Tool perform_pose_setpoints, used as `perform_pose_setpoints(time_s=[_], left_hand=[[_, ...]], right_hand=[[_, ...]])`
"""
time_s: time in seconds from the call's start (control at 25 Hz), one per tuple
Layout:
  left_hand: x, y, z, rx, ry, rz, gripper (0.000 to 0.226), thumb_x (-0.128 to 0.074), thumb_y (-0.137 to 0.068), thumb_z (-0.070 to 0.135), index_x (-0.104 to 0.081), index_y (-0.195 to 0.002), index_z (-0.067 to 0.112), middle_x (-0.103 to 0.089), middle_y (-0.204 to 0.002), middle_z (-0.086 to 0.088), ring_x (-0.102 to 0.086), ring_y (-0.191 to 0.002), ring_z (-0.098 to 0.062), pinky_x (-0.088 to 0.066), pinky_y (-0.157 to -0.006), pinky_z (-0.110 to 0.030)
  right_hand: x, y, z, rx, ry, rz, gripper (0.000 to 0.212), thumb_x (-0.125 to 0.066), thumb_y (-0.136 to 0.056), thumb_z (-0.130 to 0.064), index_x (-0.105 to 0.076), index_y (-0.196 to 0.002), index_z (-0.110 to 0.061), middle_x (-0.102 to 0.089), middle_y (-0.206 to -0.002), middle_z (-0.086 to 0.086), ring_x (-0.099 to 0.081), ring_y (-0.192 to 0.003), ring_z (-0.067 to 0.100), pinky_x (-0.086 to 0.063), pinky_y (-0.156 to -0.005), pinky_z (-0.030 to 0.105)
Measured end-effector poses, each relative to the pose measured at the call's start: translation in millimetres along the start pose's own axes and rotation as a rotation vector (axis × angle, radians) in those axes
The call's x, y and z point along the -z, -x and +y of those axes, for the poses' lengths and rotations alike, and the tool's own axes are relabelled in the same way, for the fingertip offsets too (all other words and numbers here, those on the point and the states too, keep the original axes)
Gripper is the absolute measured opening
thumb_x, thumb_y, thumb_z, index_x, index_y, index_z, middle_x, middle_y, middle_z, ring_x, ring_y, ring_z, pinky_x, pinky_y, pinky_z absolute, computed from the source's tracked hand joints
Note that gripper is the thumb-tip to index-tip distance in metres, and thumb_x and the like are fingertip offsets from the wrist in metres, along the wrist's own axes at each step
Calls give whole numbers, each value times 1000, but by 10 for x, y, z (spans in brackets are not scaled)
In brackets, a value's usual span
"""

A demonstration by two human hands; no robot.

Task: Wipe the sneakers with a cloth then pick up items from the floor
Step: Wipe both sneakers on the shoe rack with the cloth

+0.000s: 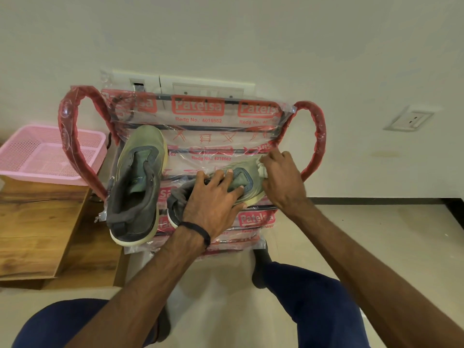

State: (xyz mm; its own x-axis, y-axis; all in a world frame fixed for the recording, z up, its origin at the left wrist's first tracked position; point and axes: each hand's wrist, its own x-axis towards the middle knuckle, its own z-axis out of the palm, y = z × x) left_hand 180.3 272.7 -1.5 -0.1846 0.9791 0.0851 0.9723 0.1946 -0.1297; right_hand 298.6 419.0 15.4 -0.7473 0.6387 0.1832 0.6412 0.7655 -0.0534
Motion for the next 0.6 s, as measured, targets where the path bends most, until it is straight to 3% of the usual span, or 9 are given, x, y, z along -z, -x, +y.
perform_pose_setpoints(time_s=[0.16, 0.24, 0.4, 0.48, 0.6], left_hand=[[13, 8, 16, 3, 4, -10, 48, -34, -102, 59, -48, -141, 35, -34, -159, -8, -33, -139, -30, -27, -104, -54], [11, 12, 6, 8, 22, -10, 48, -34, -102, 59, -47, -141, 36, -35, -158, -8, -34, -138, -30, -27, -104, -54], [14, 1, -5, 2, 27, 17, 47, -34, -102, 58, -48, -141, 35, -38, -156, -7, -36, -136, -29, -28, -103, -53], [3, 4, -3, -1, 15, 10, 47, -35, -102, 58, -49, -140, 34, -39, -156, -8, -36, -135, -29, -28, -102, -53], [-12, 4, -16, -1, 13, 19, 46, -37, -102, 57, -53, -137, 33, -42, -153, -9, -38, -133, -30, -29, -100, -54]], right_hand=[[189, 97, 70, 206, -84, -261, 30, -70, -85, -12, -71, -115, -14, -61, -110, 4, -54, -103, 24, -49, -87, 36], [340, 14, 127, 213, -168, -343, 26, -70, -86, -13, -73, -111, -18, -62, -106, 2, -57, -100, 22, -50, -85, 36], [210, -243, 121, -38, -142, 64, 30, -67, -90, -15, -68, -120, -12, -61, -124, 8, -53, -110, 26, -47, -91, 35], [49, -238, -41, -83, -30, 64, 33, -67, -90, -13, -65, -123, -8, -59, -127, 10, -50, -111, 27, -48, -92, 37], [-27, -103, -156, 66, 5, -24, 34, -70, -84, -11, -67, -118, -7, -62, -120, 10, -52, -110, 28, -48, -91, 39]])
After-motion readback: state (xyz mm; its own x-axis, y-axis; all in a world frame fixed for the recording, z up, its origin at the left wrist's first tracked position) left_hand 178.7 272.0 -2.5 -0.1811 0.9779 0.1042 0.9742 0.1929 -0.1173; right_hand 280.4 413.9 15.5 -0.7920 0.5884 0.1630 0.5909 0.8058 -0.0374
